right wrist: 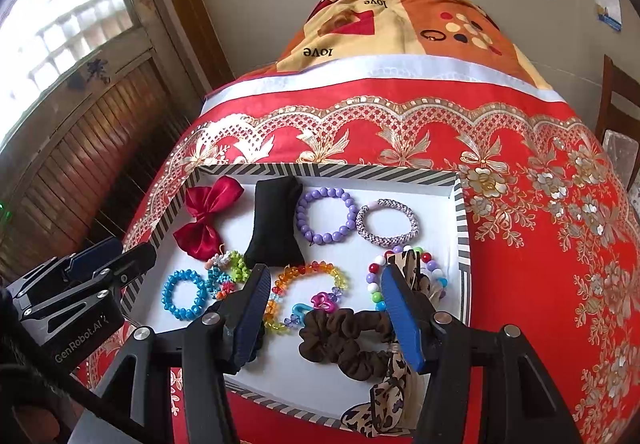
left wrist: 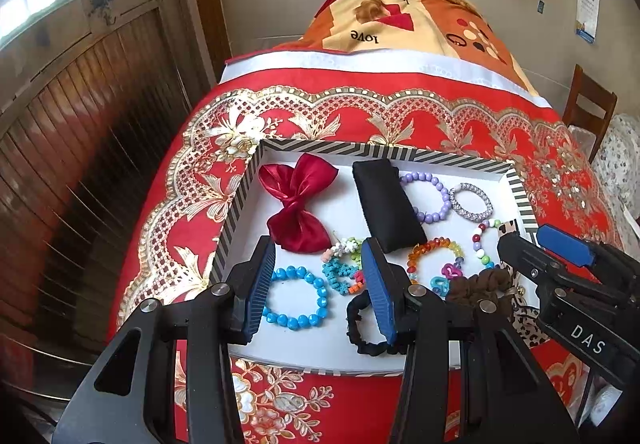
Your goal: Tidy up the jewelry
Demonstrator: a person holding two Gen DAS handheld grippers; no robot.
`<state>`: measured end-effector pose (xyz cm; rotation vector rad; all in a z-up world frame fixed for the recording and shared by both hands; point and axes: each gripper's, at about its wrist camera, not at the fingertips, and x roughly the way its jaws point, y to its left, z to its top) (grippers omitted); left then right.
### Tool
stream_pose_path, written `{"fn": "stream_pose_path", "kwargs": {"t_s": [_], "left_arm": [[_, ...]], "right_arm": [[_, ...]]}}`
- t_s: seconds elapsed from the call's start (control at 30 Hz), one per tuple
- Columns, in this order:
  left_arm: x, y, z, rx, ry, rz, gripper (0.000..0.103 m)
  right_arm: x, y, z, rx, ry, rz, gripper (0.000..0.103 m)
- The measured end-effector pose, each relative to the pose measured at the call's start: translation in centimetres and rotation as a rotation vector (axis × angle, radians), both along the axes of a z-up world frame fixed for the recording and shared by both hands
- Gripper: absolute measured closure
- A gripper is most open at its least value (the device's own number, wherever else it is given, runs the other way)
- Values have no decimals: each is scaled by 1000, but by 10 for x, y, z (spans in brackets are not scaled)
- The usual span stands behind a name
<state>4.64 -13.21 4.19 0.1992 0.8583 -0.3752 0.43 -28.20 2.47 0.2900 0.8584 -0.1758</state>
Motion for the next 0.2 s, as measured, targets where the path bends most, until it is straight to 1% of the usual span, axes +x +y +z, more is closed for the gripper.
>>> {"fn": "stream_pose_path", "kwargs": {"t_s": [0.1,0.2], "left_arm": [[-1,1,2,-10,-18,3,59],[1,2,2,-14,-7,8,59]], "right_arm": [[-1,-1,1,1,-4,-1,48],[-3,-4,0,5,-5,-3,48]]}}
